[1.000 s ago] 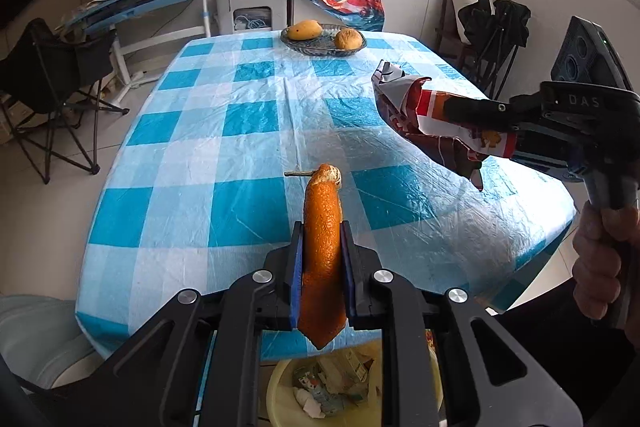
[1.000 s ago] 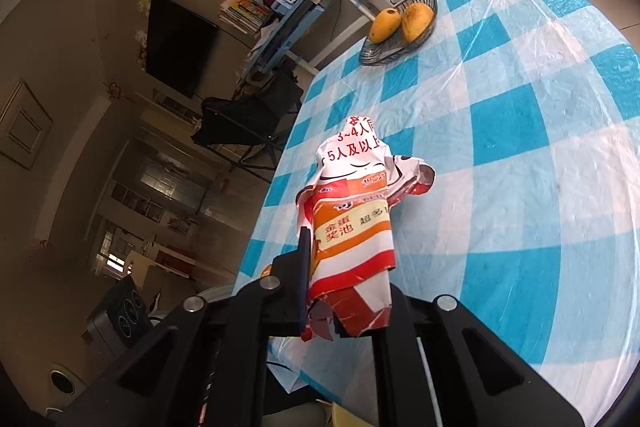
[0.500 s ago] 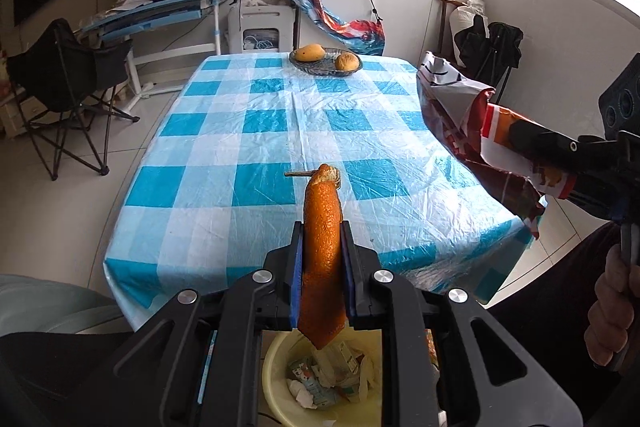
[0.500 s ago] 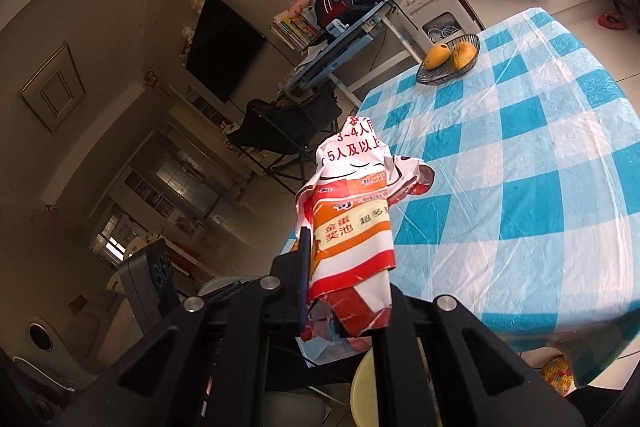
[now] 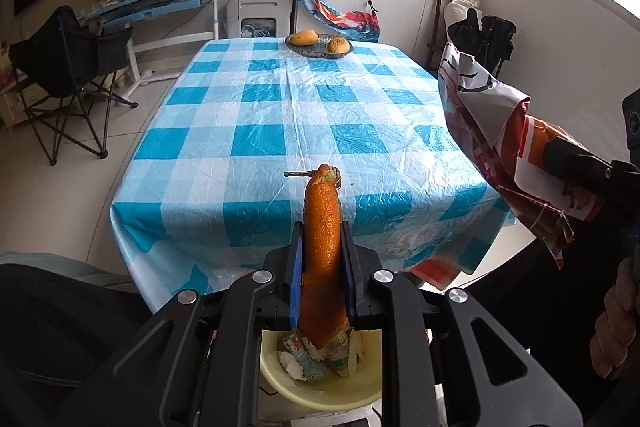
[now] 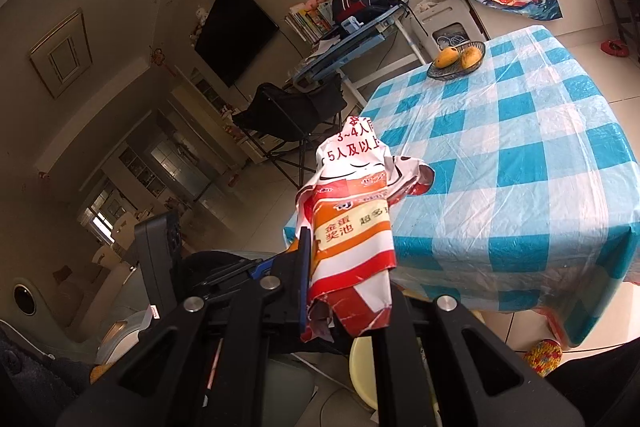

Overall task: Collect trash
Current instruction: 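Carry the carrot piece over the bucket and open the left tool while the right tool holds the bag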

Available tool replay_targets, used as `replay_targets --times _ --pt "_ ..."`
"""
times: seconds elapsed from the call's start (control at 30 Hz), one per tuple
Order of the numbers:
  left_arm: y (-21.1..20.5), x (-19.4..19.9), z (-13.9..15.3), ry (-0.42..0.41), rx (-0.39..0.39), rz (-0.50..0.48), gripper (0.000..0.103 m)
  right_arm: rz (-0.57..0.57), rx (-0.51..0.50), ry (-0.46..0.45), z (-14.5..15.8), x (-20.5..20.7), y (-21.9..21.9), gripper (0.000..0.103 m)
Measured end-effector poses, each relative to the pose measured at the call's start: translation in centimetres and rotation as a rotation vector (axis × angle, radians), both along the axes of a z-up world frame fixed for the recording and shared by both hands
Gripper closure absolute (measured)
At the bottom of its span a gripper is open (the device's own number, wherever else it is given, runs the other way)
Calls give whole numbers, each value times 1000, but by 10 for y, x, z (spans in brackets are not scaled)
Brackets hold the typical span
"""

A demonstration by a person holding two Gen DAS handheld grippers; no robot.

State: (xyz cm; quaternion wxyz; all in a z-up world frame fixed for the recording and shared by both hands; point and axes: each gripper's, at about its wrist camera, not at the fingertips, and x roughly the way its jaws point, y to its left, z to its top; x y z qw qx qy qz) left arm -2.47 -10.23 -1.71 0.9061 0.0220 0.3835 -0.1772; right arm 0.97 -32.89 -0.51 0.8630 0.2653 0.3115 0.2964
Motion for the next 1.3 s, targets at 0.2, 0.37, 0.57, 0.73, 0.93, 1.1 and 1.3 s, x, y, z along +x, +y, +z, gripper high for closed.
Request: replay_targets --times 0.2,0.37,0.57,0.73,0.93,1.1,1.3 --pt "-4 1 -11 45 15 -3 87 19 -32 -2 -3 -1 7 93" --pt "-3 2 -15 65 14 0 87 25 -42 1 -5 1 9 93" --pt "3 3 -24 144 -32 12 87 28 -54 7 -6 1 11 93" --pt "1 -1 -26 150 -28 3 87 28 -57 10 -6 0 12 91" --pt "-2 -4 -27 157 -15 -4 87 28 -57 11 -6 0 13 91" --pt "-5 -4 -32 189 3 -12 87 29 -58 10 -6 0 13 91" --pt "-8 -1 -45 261 28 -21 85 30 -59 10 -7 1 13 91"
